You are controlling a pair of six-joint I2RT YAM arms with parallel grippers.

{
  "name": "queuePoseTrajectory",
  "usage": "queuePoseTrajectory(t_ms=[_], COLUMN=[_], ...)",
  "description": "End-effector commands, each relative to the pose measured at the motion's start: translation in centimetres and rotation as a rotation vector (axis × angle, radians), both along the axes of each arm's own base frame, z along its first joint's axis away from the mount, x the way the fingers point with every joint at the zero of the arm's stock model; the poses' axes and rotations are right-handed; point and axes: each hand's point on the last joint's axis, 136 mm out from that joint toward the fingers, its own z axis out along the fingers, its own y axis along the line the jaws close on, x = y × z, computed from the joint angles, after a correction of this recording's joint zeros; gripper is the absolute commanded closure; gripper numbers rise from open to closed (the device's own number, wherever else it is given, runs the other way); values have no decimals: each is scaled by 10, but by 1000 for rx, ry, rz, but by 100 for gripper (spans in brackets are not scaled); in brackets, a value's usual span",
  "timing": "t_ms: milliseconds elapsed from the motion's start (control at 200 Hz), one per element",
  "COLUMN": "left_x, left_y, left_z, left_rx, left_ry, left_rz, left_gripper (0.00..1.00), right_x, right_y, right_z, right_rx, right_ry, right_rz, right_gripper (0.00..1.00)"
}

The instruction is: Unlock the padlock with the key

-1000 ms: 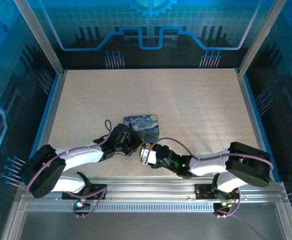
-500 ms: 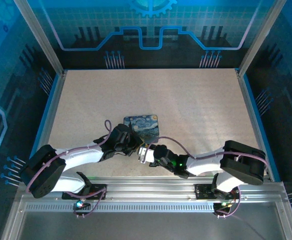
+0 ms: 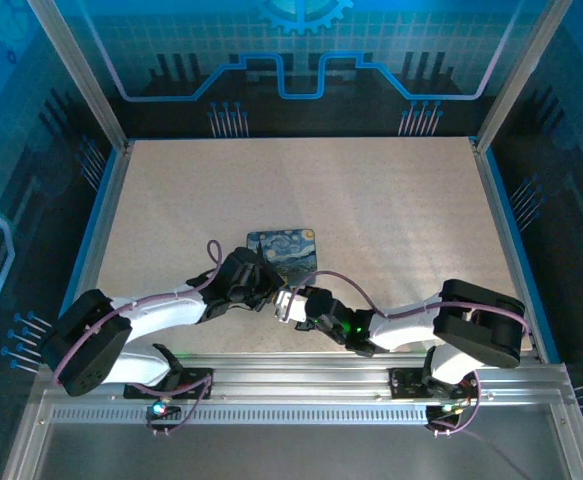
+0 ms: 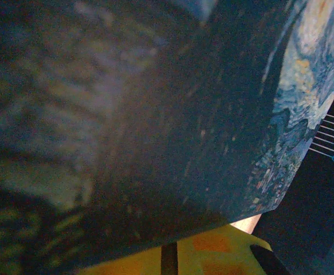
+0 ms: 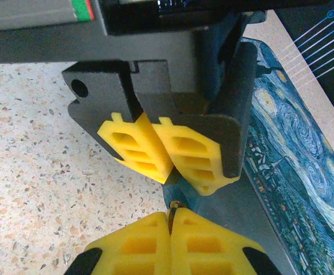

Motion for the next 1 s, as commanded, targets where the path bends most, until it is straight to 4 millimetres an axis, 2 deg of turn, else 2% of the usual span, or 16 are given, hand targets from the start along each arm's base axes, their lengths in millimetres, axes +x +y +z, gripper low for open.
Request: queuePoseTrajectory(t_ms=[0, 210, 400, 780, 890, 995], left_x=[2, 2, 3, 2, 2, 2], left_y=[-15, -16, -16, -18, -19, -22], left_z=[19, 20, 20, 16, 14, 14], left_rx=[-75, -82, -86, -89, -89, -92], left_ry=[-39, -41, -44, -36, -34, -33], left_rz=[-42, -38, -34, -35, -37, -39], left_gripper=[100, 100, 100, 100, 100, 100], right_x=[3, 5, 7, 8, 11, 12], right_y=[5, 4, 5, 13, 11, 8], right_z=[6, 8, 13, 27, 34, 31], right_rx=[40, 65, 163, 460, 538, 626], right_ry=[-9, 3, 79, 307, 362, 452], right_rz=[-28, -56, -121, -269, -316, -366], right_gripper=[100, 100, 100, 100, 100, 100])
